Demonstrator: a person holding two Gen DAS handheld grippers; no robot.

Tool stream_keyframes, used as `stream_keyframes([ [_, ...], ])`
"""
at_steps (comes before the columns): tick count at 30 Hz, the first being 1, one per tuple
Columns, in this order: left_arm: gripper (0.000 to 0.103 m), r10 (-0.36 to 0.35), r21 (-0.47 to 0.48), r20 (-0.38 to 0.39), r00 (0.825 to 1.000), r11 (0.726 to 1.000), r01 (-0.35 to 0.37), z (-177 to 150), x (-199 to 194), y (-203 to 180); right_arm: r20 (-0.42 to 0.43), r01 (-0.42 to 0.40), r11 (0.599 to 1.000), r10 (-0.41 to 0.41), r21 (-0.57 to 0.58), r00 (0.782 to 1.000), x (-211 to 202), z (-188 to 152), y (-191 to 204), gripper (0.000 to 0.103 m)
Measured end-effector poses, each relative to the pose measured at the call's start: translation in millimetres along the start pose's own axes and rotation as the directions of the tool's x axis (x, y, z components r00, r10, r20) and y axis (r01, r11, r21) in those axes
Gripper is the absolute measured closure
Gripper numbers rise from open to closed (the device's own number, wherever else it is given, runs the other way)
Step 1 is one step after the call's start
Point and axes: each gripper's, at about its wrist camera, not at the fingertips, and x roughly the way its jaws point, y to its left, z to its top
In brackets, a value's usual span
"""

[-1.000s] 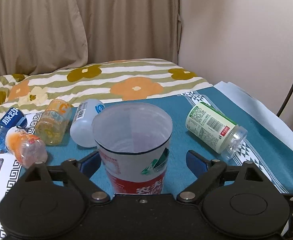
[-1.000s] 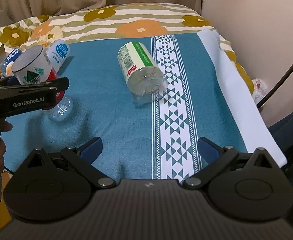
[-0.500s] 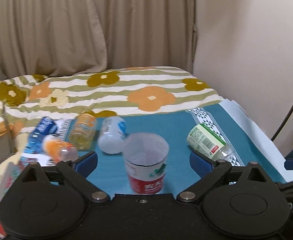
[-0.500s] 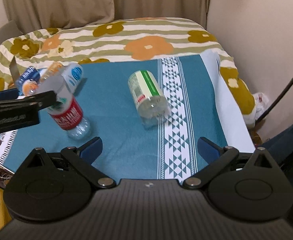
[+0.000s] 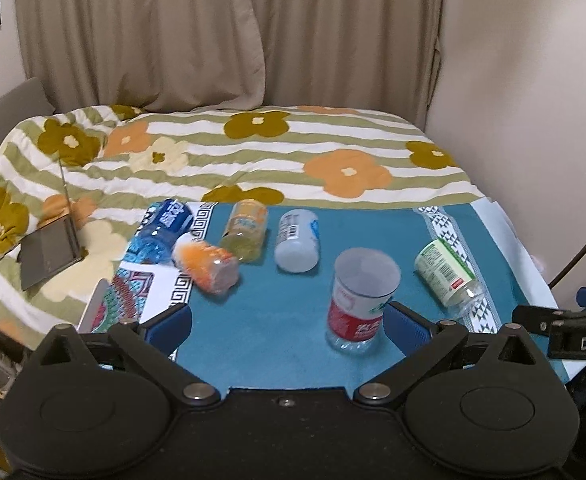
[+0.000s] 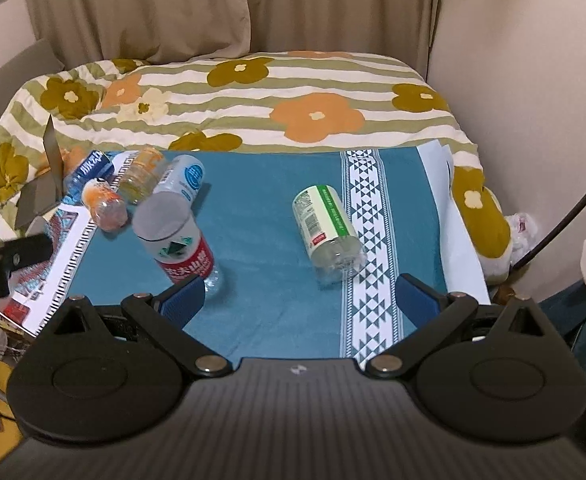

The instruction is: Flip cup upright

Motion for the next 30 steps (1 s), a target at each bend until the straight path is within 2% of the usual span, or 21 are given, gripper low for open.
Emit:
stream_keyframes([
  [30, 0.0, 0.017, 0.052, 0.042, 0.999, 0.998, -0.019, -5, -7, 15, 0.007, 0.028, 1.0, -0.028, 0.008, 1.0, -2, -5, 16, 0.0],
])
